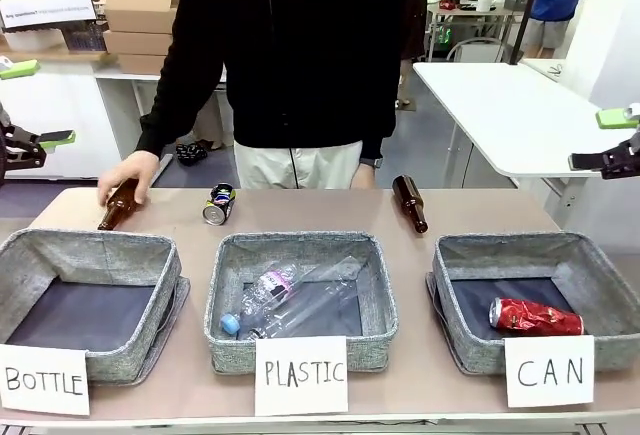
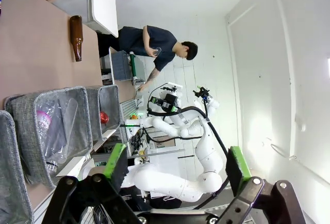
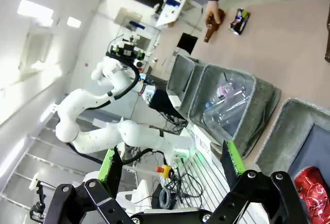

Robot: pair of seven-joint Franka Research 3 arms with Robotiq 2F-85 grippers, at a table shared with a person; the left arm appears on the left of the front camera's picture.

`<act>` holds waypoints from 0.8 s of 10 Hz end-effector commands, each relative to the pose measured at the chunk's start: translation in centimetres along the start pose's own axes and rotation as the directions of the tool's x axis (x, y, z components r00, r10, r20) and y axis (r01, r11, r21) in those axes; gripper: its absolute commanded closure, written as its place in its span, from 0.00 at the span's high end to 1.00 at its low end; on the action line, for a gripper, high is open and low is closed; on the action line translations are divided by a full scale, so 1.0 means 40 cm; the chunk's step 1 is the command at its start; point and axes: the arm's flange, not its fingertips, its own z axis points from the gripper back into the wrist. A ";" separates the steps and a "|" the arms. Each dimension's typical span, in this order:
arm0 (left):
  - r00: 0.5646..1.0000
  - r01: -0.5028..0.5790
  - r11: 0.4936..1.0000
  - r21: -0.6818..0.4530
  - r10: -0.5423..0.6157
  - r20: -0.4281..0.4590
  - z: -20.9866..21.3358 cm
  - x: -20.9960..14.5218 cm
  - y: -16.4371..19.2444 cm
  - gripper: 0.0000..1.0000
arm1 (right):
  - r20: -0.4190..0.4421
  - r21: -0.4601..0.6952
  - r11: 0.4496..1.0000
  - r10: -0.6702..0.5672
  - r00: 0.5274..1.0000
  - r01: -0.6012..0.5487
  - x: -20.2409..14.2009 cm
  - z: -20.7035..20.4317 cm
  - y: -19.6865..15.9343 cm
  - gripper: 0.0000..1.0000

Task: Sort the can waste into the basket.
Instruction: Pick up the can waste from the table and place it in the right Fabric basket.

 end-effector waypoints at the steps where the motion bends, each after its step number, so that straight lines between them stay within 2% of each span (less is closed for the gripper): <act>1: 1.000 0.016 1.000 -0.014 -0.016 -0.006 0.000 -0.007 0.001 1.00 | -0.008 0.001 1.000 0.017 1.000 -0.017 0.000 0.003 0.003 1.00; 8: 1.000 0.016 1.000 -0.014 -0.016 -0.006 0.000 -0.007 0.001 1.00 | -0.008 0.001 1.000 0.017 1.000 -0.017 0.000 0.003 0.003 1.00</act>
